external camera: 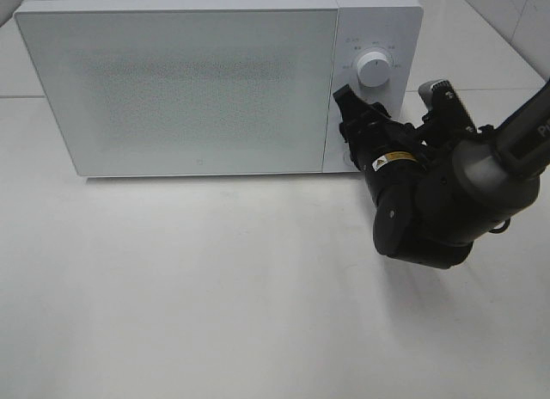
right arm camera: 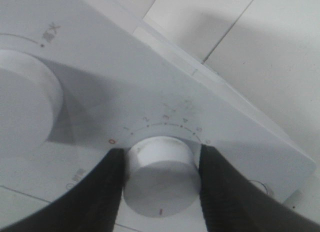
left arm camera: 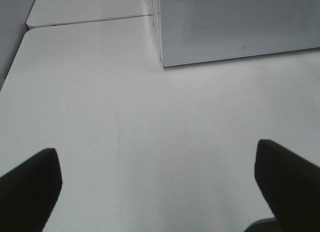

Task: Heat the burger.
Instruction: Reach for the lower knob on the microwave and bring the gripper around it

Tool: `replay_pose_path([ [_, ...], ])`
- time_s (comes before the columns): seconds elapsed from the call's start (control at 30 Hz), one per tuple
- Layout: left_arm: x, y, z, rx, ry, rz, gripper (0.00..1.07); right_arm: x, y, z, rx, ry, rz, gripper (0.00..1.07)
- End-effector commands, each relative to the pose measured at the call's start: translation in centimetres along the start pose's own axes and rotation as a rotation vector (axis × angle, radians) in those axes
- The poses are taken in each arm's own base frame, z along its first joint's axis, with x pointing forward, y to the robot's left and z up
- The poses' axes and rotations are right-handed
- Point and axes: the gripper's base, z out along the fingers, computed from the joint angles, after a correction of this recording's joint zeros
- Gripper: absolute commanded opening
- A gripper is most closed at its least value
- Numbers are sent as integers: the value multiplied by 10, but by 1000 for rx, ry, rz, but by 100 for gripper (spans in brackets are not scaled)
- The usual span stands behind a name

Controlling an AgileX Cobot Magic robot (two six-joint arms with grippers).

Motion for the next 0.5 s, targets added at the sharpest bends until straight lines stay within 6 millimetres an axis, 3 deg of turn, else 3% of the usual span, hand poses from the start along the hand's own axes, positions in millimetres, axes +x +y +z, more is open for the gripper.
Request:
replay_pose_path([
  [0.03, 2, 0, -1, -1, -12, -5, 98, -8, 40, 1, -303, -59, 35, 0],
  [0.5, 2, 0, -1, -1, -12, -5, 98, -8, 39, 1, -305, -6, 424, 0],
])
